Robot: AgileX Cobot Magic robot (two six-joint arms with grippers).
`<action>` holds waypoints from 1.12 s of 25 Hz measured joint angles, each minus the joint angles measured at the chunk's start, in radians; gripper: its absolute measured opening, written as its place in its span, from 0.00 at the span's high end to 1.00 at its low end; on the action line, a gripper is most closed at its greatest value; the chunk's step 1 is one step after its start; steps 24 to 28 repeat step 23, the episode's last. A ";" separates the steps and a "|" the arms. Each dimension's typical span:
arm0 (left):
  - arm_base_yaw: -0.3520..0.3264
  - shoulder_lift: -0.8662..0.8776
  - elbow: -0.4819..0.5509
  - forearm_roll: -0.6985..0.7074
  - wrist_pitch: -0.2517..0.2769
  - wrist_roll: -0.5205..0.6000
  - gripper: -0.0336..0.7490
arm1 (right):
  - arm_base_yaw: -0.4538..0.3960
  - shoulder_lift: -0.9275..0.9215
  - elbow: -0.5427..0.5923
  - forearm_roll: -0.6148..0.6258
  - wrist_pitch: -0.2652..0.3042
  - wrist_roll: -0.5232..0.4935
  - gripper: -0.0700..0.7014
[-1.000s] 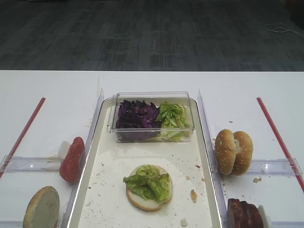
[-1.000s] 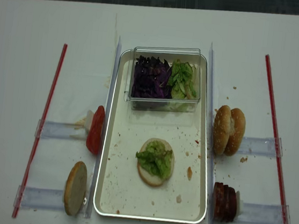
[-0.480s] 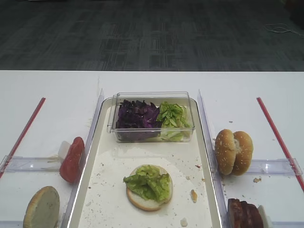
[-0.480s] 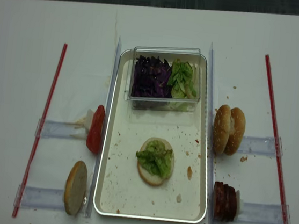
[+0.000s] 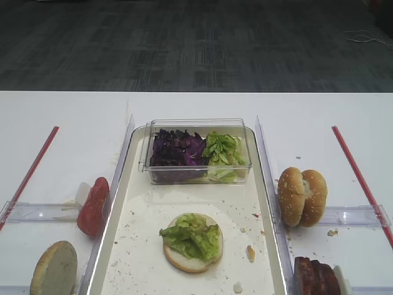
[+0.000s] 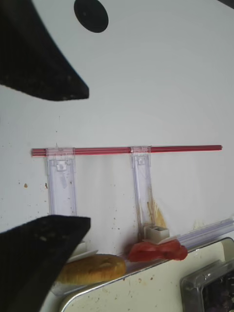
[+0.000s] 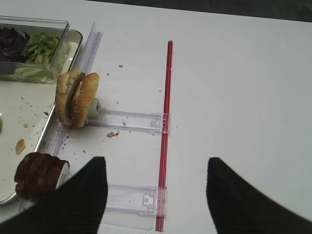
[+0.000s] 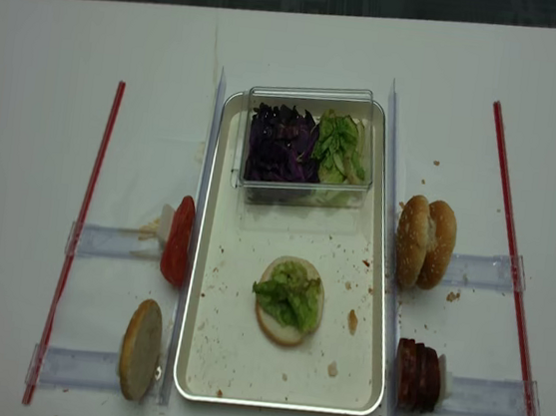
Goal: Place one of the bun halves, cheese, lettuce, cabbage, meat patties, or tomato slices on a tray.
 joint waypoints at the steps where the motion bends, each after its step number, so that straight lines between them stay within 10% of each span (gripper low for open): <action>1: 0.000 0.000 0.000 0.000 0.000 0.000 0.33 | 0.000 0.000 0.000 0.000 0.000 0.000 0.28; 28: 0.000 0.000 0.000 0.000 0.000 0.000 0.33 | 0.000 0.000 0.000 0.000 0.000 0.000 0.28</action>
